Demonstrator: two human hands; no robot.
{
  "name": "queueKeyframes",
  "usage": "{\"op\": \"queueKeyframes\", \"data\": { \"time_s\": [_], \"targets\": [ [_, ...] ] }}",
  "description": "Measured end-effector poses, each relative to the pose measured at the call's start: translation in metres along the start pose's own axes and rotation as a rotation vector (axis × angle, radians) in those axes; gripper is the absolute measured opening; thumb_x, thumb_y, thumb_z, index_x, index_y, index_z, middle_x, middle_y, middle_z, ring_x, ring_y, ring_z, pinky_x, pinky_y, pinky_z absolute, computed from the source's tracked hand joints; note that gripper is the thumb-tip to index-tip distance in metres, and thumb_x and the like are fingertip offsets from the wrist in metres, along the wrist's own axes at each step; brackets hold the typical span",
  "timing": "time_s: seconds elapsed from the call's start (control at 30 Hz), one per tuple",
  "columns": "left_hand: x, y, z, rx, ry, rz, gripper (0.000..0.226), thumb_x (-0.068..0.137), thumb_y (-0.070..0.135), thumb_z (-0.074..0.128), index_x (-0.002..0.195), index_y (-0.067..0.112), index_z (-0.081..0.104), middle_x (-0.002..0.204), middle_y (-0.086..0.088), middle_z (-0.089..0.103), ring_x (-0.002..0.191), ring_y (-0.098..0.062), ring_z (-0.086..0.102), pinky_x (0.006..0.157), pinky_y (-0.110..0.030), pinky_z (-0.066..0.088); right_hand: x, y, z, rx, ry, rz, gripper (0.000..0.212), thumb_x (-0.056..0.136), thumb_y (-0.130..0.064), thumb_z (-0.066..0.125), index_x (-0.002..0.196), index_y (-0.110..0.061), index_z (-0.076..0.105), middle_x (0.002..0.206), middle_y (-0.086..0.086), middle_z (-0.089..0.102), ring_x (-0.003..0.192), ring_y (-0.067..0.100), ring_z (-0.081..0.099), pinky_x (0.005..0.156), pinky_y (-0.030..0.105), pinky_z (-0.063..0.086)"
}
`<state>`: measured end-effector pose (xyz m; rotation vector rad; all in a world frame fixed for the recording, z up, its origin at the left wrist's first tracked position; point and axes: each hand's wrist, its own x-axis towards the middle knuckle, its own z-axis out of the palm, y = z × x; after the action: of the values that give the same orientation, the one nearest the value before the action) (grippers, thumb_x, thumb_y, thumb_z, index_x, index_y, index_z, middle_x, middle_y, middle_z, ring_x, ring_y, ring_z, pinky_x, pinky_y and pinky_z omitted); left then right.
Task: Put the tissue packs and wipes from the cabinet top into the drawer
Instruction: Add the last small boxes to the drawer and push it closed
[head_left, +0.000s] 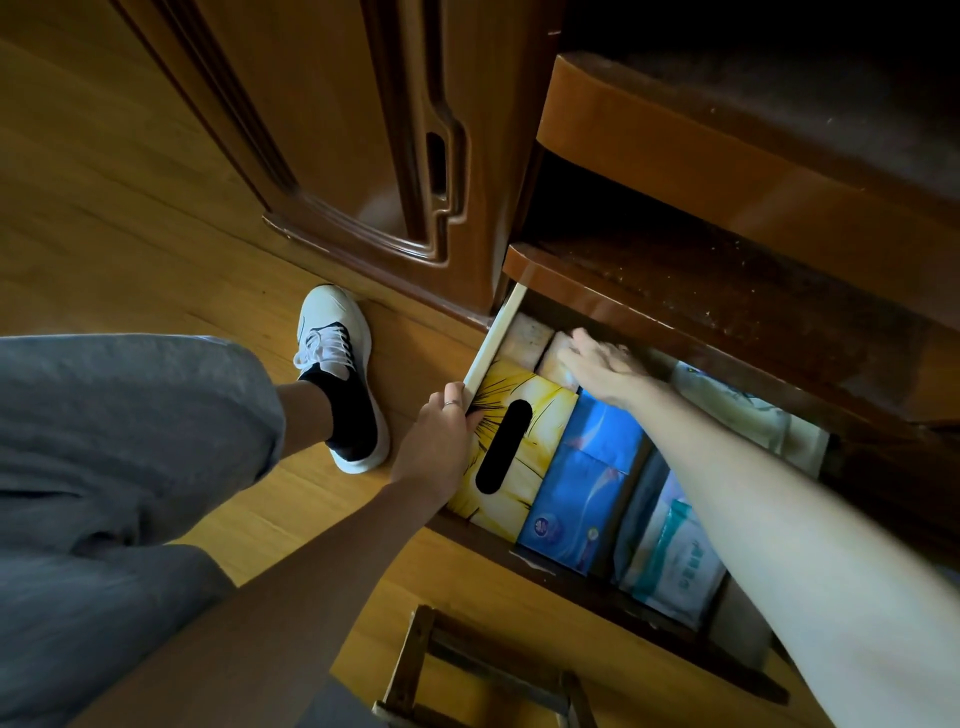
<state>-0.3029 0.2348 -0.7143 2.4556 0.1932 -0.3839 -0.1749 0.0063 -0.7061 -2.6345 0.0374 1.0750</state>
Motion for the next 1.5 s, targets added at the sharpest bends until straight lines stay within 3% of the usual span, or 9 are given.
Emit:
{"op": "queueKeyframes", "data": {
  "time_s": [0.17,0.37,0.57,0.67,0.77,0.87,0.97,1.37,1.5],
  "targets": [
    [0.001,-0.001,-0.002,-0.024,-0.027,0.001,0.022,0.105,0.039,0.045,0.117,0.021,0.042,0.099,-0.002,0.051,0.083,-0.022,0.056,0.063,-0.036,0.046,-0.017,-0.008,0.001,-0.012,0.135,0.002,0.061,0.103,-0.05,0.026,0.157,-0.021,0.029,0.155,0.017,0.046,0.144,0.033,0.037,0.116,0.046,0.024],
    [-0.001,0.001,-0.015,0.007,-0.118,0.02,0.032,0.102,0.047,0.047,0.115,0.017,0.045,0.108,-0.009,0.055,0.102,-0.034,0.058,0.083,-0.048,0.052,-0.092,0.022,0.015,0.147,0.376,-0.092,0.059,0.104,-0.054,0.037,0.155,-0.022,0.037,0.155,0.008,0.049,0.139,0.029,0.046,0.109,0.041,0.036],
    [-0.03,0.014,-0.028,0.392,0.035,0.525,0.093,0.087,0.073,0.052,0.151,0.007,0.035,0.154,-0.015,0.039,0.143,-0.034,0.035,0.119,-0.049,0.03,-0.218,0.106,0.054,-0.198,0.273,-0.226,0.074,0.091,-0.082,0.029,0.144,-0.031,0.044,0.145,-0.004,0.053,0.134,0.018,0.049,0.106,0.039,0.041],
    [-0.052,0.023,-0.03,0.53,-0.228,0.818,0.107,0.075,0.094,0.033,0.151,0.018,0.038,0.16,-0.005,0.027,0.148,-0.027,0.022,0.121,-0.051,0.023,-0.263,0.129,0.088,-0.326,0.132,-0.239,0.084,0.078,-0.094,0.031,0.134,-0.034,0.05,0.134,-0.008,0.058,0.121,0.015,0.056,0.097,0.034,0.048],
    [-0.066,0.027,-0.029,0.805,-0.445,0.963,0.09,0.075,0.086,0.05,0.133,0.018,0.058,0.159,-0.003,0.026,0.149,-0.026,0.018,0.121,-0.049,0.02,-0.272,0.128,0.112,-0.409,0.035,-0.261,0.072,0.087,-0.075,0.051,0.137,-0.024,0.052,0.131,-0.001,0.06,0.119,0.022,0.058,0.095,0.037,0.05],
    [-0.072,0.038,-0.028,0.931,-0.421,1.038,0.052,0.085,0.051,0.07,0.124,0.017,0.064,0.144,-0.002,0.046,0.136,-0.022,0.036,0.113,-0.039,0.03,-0.267,0.124,0.116,-0.495,0.098,-0.294,0.045,0.1,-0.051,0.052,0.134,-0.022,0.052,0.129,0.003,0.062,0.118,0.025,0.058,0.087,0.039,0.047],
    [-0.075,0.047,-0.03,0.99,-0.423,1.011,0.04,0.085,0.042,0.071,0.118,0.022,0.064,0.125,0.001,0.057,0.121,-0.02,0.048,0.099,-0.037,0.039,-0.265,0.126,0.113,-0.516,0.122,-0.323,0.039,0.1,-0.05,0.052,0.126,-0.022,0.056,0.119,0.003,0.065,0.111,0.026,0.061,0.074,0.037,0.041],
    [-0.076,0.043,-0.027,0.942,-0.458,0.9,0.033,0.091,0.05,0.06,0.118,0.032,0.065,0.115,0.009,0.065,0.11,-0.016,0.059,0.088,-0.035,0.048,-0.263,0.132,0.112,-0.57,0.128,-0.362,0.045,0.101,-0.053,0.047,0.133,-0.023,0.055,0.126,0.004,0.066,0.116,0.028,0.062,0.078,0.04,0.048],
    [-0.073,0.043,-0.028,0.896,-0.432,0.862,0.03,0.093,0.047,0.058,0.118,0.033,0.065,0.113,0.011,0.065,0.11,-0.014,0.059,0.085,-0.034,0.049,-0.26,0.131,0.111,-0.583,0.138,-0.305,0.045,0.103,-0.052,0.043,0.136,-0.023,0.052,0.134,0.002,0.062,0.123,0.027,0.059,0.069,0.036,0.039]
  ]
}}
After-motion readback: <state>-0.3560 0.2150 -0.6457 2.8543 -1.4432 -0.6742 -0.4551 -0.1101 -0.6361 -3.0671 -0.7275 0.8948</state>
